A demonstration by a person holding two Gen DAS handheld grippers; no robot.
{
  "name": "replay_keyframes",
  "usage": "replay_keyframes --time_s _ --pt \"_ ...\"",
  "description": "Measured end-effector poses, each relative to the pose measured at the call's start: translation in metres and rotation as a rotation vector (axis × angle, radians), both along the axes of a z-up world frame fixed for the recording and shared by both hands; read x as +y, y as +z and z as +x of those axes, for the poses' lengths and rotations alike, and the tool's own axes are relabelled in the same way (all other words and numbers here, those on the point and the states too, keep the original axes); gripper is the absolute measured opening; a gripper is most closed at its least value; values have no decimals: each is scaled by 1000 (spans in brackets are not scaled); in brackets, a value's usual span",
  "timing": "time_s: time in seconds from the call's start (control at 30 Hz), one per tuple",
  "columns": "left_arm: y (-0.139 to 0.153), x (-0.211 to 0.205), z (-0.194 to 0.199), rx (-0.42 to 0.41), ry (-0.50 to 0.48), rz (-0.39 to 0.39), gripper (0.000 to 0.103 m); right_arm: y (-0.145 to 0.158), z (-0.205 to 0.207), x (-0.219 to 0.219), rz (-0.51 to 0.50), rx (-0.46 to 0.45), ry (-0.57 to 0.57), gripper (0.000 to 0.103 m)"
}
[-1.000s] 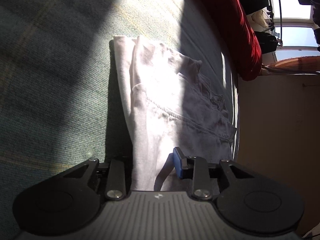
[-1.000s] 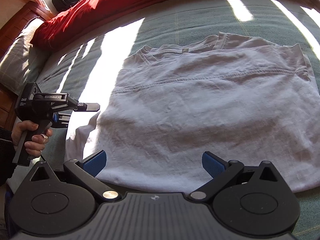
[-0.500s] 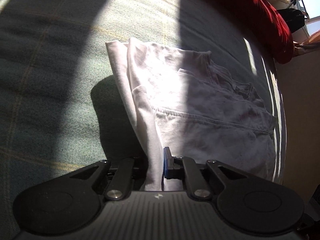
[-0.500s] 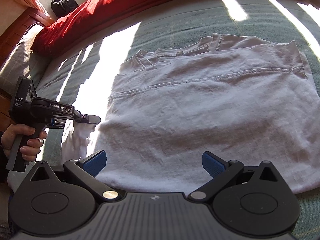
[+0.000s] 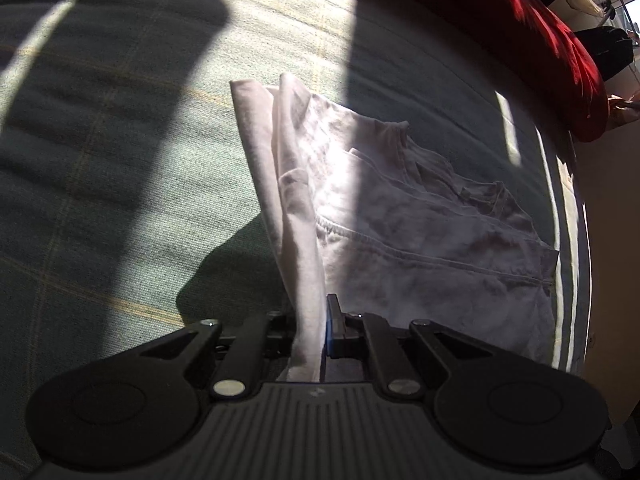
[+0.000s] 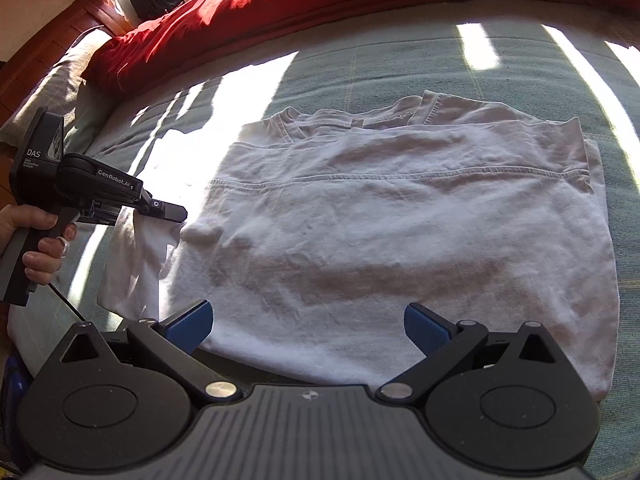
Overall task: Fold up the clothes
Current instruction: 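Lift the shirt edge with the left gripper and fold it over lengthwise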
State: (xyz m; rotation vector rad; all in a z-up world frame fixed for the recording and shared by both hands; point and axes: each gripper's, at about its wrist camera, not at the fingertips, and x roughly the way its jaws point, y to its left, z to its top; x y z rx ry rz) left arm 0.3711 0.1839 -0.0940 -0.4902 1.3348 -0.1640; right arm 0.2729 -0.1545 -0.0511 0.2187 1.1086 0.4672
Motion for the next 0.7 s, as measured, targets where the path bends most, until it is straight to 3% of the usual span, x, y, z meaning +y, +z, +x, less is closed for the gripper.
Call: replay_keyframes --time_s 0.27,0.5,0.7 --pt "23 -12 -1 -7 34 -41 6 4 6 -2 39 -55 83 103" --pt "32 -21 1 8 50 -65 6 -12 35 22 140 -30 120 103" --pt "40 -26 1 23 53 -100 6 -14 42 30 159 -14 107 103"
